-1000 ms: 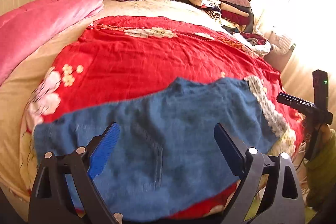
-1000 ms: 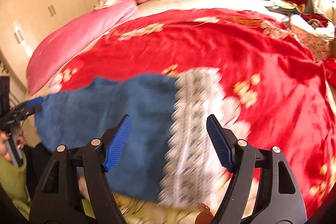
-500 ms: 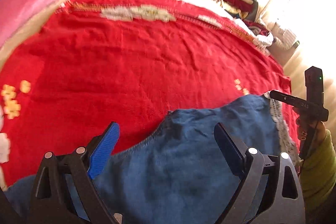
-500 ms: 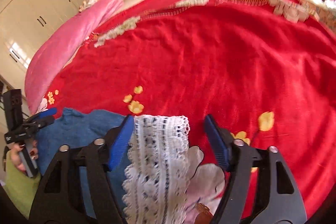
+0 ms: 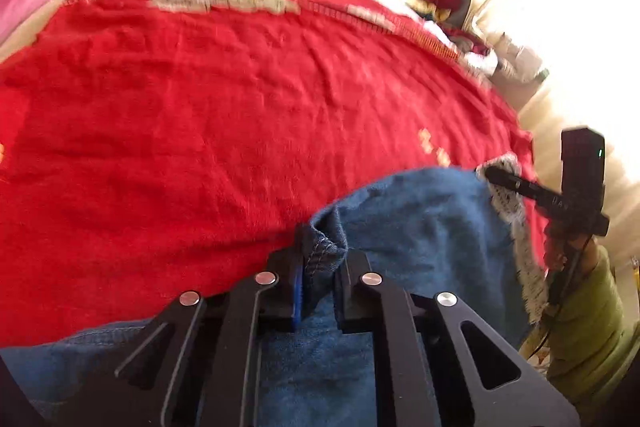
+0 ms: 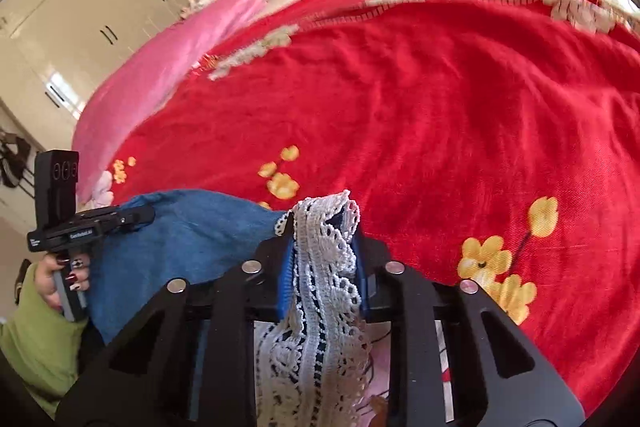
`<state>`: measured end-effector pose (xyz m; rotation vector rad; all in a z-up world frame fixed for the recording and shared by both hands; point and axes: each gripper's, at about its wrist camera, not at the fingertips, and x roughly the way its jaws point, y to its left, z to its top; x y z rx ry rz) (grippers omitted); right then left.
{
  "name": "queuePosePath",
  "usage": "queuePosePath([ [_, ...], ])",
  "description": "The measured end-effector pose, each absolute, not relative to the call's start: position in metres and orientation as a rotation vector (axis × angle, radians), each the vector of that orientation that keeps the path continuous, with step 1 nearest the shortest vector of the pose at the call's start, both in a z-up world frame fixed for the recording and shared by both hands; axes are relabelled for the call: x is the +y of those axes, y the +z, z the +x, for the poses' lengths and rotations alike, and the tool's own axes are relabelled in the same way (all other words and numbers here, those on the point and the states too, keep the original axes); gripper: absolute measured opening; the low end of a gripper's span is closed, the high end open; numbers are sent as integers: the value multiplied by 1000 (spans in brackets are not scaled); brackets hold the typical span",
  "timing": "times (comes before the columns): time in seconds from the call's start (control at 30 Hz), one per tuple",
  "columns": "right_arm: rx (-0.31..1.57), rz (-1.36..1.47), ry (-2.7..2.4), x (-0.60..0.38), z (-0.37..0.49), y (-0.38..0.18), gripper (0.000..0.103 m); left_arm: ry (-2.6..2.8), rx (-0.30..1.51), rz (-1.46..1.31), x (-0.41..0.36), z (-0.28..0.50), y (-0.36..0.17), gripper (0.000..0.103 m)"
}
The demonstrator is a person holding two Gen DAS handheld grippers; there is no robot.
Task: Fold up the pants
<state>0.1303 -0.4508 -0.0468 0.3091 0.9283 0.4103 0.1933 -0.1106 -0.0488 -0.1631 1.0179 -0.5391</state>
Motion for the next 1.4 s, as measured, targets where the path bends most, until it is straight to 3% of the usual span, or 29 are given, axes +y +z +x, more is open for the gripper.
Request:
queuePosePath([
  [0.17,828,245,400,-450,133,-17,15,-513,947,-118,-116,197,-30,9],
  [0.33,892,113,336,-436,150,-34,15,-456,994,-68,-125,204,-53,10],
  [0.5,938,85,293,-435,154,-56,21,-438,997,-27,-127,205,-71,17],
  [0.53,936,87,293,-436,153,-55,27,-444,992,-35,-125,204,-71,18],
  [0.57,936,90,290,-438,151,-53,31,-446,991,-44,-123,204,-70,23],
  [0.6,927,108,275,-443,145,-46,38,-444,994,-63,-119,202,-68,42],
  [0.67,891,144,273,-449,134,-33,39,-438,979,-92,-112,195,-56,68],
  [0.83,818,235,251,-474,81,-7,44,-414,877,-77,-96,159,-23,69],
  [0.9,828,264,240,-481,59,-7,44,-429,852,-93,-89,142,-15,77],
  [1.0,856,308,238,-488,32,-12,44,-434,825,-126,-78,112,-10,78],
  [1.4,983,352,305,-473,-3,-54,45,-405,936,-2,-79,58,-46,80],
])
